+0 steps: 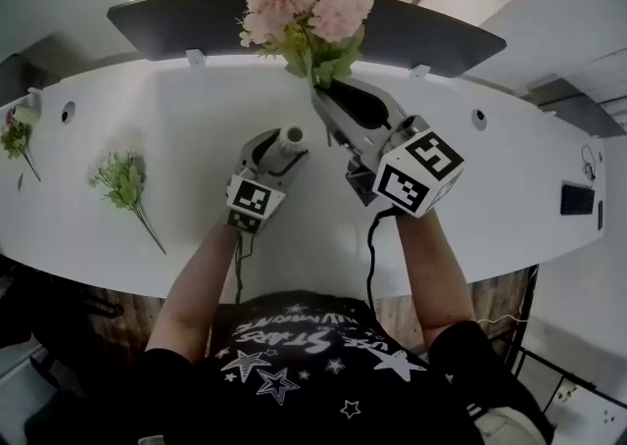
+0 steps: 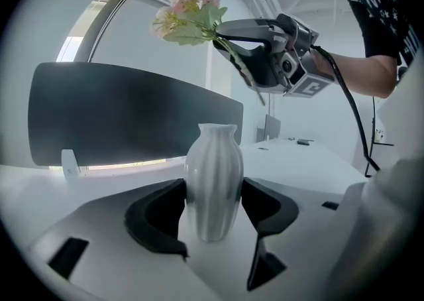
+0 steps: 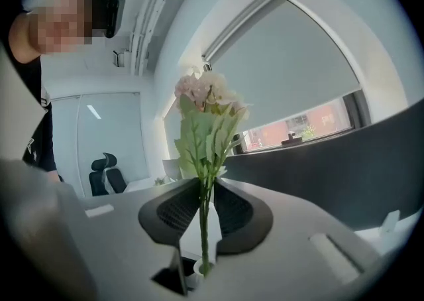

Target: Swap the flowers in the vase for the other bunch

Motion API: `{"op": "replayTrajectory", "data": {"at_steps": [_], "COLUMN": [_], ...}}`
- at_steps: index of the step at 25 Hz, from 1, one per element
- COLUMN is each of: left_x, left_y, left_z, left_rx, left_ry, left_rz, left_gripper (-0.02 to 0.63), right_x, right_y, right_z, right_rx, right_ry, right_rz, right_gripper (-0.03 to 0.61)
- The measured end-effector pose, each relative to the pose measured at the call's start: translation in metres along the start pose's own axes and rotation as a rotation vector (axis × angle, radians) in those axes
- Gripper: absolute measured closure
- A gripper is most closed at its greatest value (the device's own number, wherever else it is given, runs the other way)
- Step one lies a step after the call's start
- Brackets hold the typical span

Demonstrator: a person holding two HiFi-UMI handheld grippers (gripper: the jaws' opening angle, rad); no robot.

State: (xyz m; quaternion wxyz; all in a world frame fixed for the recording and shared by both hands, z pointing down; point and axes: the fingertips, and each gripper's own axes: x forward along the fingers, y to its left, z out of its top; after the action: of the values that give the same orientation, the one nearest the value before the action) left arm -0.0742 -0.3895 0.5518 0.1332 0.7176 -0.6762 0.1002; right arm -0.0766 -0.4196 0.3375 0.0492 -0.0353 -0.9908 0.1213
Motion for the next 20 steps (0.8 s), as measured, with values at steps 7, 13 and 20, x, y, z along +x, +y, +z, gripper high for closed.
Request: {"op": "replayTrajectory", "data": {"at_steps": [7, 13, 20], "left_x": [0.001, 0.001, 0.002], "left_y": [0.000, 0.002, 0.003], "left_z": [0.002, 0.000, -0.007], "left_rx": [0.004, 0.012, 0.004], "left_ry": [0.002, 0.014, 0.034], "left_rz": [0.000, 0.005, 0.013], "left_gripper": [0.337, 0.339, 0.339], "right_x": [-0.033, -0.068, -0.128], "right_y": [-0.020, -0.039, -0.083], "right_z": [-0.018, -0.048, -0.079], "right_rx": [0.032, 0.116, 0.167], "right_ry": [0.050, 0.048, 0.047], "right_rz": [-0.109, -0.209, -0.395], "right_gripper": [0.517, 0.517, 0.517]}}
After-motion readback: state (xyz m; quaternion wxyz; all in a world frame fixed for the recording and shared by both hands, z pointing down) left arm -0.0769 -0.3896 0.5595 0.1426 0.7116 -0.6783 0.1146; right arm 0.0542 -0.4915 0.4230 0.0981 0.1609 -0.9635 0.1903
